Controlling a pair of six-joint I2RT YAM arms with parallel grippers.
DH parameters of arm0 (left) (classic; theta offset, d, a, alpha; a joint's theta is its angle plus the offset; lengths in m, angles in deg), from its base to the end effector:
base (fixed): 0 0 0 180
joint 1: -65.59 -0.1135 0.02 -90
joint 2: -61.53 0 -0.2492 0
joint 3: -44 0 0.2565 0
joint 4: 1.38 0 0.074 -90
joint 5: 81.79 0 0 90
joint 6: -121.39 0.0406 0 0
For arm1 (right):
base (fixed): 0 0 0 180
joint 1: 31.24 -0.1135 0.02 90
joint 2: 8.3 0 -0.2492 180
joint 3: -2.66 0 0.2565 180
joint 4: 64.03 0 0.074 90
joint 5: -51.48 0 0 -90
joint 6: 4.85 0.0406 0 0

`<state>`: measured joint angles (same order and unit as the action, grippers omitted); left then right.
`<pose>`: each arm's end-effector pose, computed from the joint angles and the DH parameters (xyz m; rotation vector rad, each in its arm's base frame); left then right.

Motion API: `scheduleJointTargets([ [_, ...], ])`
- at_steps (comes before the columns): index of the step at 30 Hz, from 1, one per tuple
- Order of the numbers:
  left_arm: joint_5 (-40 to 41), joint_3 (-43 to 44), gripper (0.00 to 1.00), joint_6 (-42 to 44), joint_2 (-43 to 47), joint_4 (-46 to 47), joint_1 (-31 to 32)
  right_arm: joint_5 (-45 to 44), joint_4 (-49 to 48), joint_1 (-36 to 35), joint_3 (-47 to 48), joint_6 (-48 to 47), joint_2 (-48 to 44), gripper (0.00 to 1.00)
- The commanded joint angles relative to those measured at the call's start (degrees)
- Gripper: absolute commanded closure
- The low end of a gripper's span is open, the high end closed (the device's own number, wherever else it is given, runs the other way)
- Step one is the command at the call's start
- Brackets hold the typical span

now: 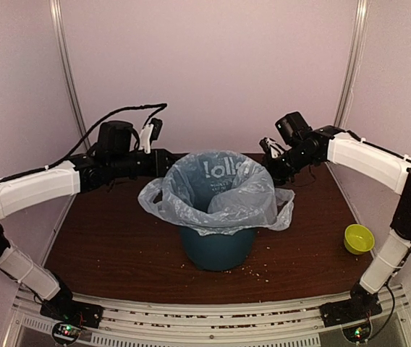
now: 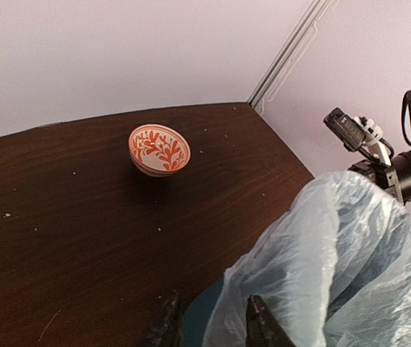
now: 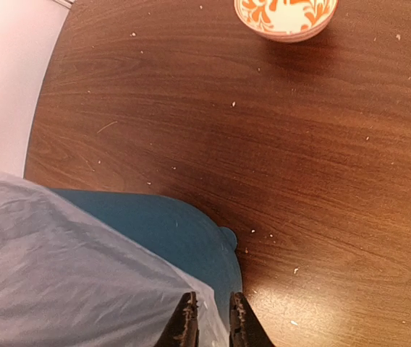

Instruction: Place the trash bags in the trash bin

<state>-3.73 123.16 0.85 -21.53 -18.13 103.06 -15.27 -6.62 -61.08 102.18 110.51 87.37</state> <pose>0.2744 -0.2209 0.3033 0.2718 2.0363 -0.9704 0.3101 0.1963 0.2892 -0.2802 2.6162 0.8789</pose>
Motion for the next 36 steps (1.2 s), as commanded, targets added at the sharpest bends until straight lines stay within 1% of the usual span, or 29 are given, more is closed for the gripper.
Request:
scheduleJointTargets([
  [1, 2.93, 4.32, 0.62, 1.36, 5.16, -0.19, -0.17, -3.30, 3.10, 0.48, 3.47, 0.48, -4.37, 0.78],
  [3, 4.52, 6.16, 0.57, 2.07, 6.19, -2.28, -0.17, -5.36, 5.04, 0.62, 4.64, 0.43, -5.29, 0.70],
  [6, 7.84, 8.10, 0.50, 2.59, 7.61, -8.05, -0.20, -7.66, 8.17, 0.76, 5.68, 0.31, -6.81, 0.60],
  [9, 10.62, 7.92, 0.46, 2.72, 10.50, -14.22, -0.15, -9.40, 11.08, 0.92, 6.12, 0.04, -8.79, 0.54],
  [13, 10.72, 6.85, 0.42, 1.52, 15.36, -22.90, -0.16, -10.68, 15.58, 0.93, 5.99, 0.99, -12.51, 0.47],
  [15, 9.47, 5.31, 0.40, 0.90, 17.91, -26.49, -0.17, -11.26, 17.04, 0.89, 4.23, 1.96, -15.03, 0.39],
  [18, 1.60, 1.08, 0.38, 1.37, 21.46, -27.34, -0.21, -10.34, 17.41, 0.88, -0.72, 3.22, -19.02, 0.27],
  [19, -1.73, -0.43, 0.38, 1.45, 22.21, -27.28, -0.21, -9.96, 17.46, 0.92, -2.49, 3.73, -20.22, 0.25],
  [20, -2.98, -1.14, 0.38, 1.44, 22.66, -27.53, -0.19, -8.91, 17.24, 0.93, -4.35, 4.27, -21.24, 0.24],
  [24, -4.85, -3.38, 0.37, 1.12, 22.99, -27.55, -0.14, -3.61, 14.33, 0.93, -11.79, 6.43, -25.15, 0.22],
  [27, -7.03, -4.85, 0.38, 1.49, 21.72, -26.29, -0.16, -1.13, 12.68, 0.93, -14.70, 6.82, -26.04, 0.21],
  [31, -3.47, -6.38, 0.41, 2.28, 19.50, -25.22, -0.13, 1.94, 10.50, 0.93, -17.76, 6.52, -25.37, 0.21],
  [36, -1.89, -10.77, 0.45, 0.76, 18.01, -18.05, -0.20, 4.00, 4.04, 0.92, -23.45, 6.79, -24.07, 0.21],
])
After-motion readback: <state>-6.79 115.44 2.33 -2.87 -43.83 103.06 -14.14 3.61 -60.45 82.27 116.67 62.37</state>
